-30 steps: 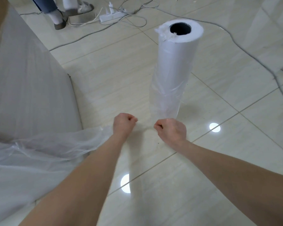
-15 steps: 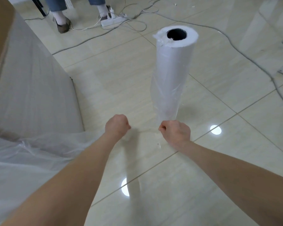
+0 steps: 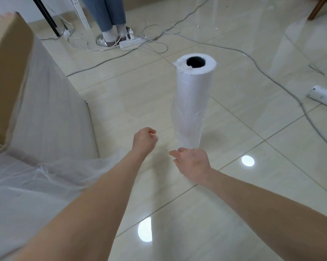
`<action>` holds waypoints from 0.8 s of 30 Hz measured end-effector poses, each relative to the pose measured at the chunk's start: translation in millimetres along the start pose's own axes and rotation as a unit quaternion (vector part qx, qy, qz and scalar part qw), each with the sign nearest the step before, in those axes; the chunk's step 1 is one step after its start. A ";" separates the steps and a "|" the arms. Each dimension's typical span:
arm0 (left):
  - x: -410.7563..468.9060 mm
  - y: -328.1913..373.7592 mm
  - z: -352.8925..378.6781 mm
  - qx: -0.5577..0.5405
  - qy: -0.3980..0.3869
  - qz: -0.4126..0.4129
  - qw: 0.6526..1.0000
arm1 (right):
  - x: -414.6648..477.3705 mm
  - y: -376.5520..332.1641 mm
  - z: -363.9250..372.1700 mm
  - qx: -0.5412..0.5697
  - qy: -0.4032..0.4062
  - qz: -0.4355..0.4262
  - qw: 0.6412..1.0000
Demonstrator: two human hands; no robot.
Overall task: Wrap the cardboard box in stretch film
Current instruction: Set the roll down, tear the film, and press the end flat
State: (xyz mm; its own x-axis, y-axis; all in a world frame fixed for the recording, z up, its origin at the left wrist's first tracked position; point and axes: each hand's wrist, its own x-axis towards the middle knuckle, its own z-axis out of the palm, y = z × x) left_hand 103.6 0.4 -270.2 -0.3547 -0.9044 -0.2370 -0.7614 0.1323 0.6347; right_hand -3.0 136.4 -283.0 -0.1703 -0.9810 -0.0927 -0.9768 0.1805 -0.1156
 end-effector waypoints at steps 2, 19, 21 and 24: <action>-3.6 13.9 -2.8 0.011 -0.052 0.007 0.999 | -1.4 -5.9 -8.2 0.001 0.009 -0.008 1.000; 1.4 117.3 -81.2 -0.148 -0.017 0.099 0.984 | 13.7 60.0 -125.3 0.181 -0.012 0.279 0.943; 7.1 129.7 -83.9 -0.144 -0.005 0.094 0.985 | 20.6 65.5 -138.4 0.183 0.015 0.297 0.937; 9.7 140.3 -85.2 -0.143 -0.003 0.071 0.987 | 26.0 68.2 -157.0 0.185 0.040 0.317 0.930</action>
State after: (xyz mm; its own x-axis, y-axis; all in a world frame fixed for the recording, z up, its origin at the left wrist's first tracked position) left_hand 39.6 -24.4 -120.7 -0.4513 -0.8822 -0.1343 -0.5196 0.1375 0.8433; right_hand -94.4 112.1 -138.0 -0.7191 -0.6694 -0.1867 -0.5684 0.7211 -0.3961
